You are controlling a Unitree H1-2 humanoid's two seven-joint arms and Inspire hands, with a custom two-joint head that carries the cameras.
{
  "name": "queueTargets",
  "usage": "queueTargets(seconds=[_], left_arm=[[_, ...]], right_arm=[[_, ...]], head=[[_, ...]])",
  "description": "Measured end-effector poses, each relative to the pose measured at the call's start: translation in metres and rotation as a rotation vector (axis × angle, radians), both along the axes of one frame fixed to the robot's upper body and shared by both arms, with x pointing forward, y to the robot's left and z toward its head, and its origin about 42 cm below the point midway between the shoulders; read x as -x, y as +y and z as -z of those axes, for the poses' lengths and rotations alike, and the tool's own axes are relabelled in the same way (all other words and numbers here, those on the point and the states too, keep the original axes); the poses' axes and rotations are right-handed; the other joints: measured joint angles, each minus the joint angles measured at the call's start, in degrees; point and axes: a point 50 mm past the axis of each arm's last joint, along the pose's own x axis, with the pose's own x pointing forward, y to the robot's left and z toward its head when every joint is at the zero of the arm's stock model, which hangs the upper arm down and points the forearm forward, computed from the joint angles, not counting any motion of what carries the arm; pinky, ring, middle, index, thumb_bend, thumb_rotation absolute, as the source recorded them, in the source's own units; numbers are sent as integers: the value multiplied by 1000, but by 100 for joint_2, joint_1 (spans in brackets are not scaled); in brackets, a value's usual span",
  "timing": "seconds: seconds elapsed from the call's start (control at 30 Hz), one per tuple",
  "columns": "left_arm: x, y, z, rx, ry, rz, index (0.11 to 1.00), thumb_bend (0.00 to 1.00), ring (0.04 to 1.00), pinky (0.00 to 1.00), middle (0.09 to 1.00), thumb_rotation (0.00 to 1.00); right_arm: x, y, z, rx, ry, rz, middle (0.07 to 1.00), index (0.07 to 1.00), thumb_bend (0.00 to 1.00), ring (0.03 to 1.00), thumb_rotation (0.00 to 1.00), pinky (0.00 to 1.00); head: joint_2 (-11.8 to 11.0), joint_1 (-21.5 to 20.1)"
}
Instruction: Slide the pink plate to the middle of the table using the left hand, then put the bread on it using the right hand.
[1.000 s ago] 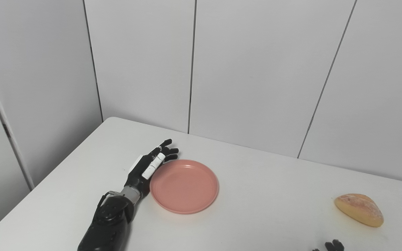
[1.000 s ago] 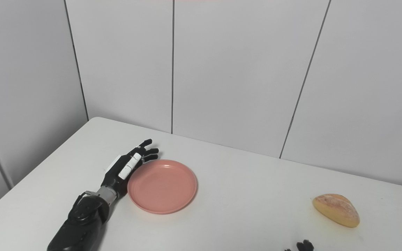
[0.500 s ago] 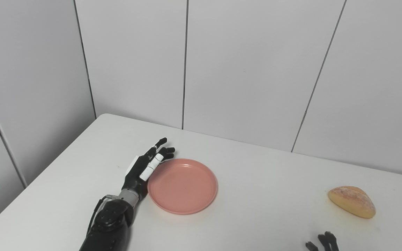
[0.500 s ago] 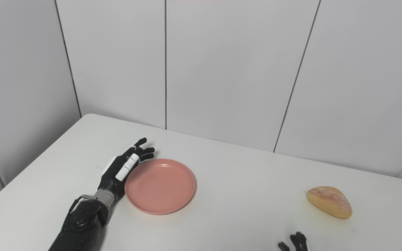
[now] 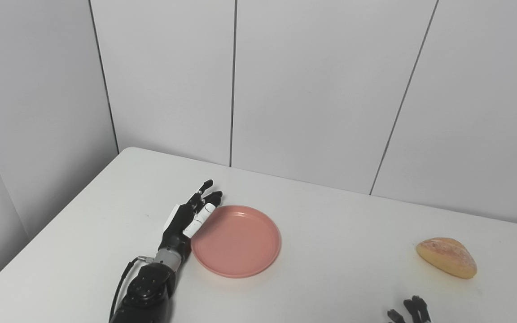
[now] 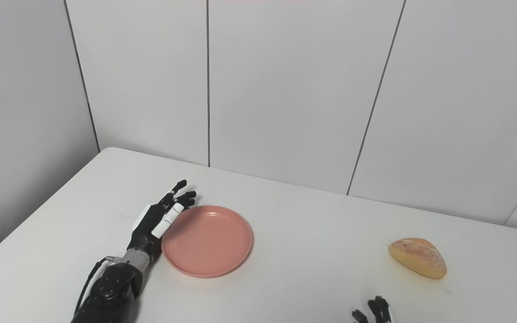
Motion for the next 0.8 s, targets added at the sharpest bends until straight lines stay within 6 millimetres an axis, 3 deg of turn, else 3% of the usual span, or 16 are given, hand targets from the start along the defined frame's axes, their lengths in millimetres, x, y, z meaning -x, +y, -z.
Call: queueTargets(seconds=[0.3, 0.8], left_arm=[[2, -8, 0, -56, -5, 15, 897, 874, 826, 815, 825, 729], [15, -47, 2, -54, -10, 73, 894, 881, 816, 787, 817, 714]], right_arm=[[0, 8, -2, -3, 0, 26, 940, 949, 841, 855, 1000, 838], [-1, 21, -4, -9, 9, 34, 941, 952, 863, 855, 1000, 840]], head=[[132, -493], [237, -669]])
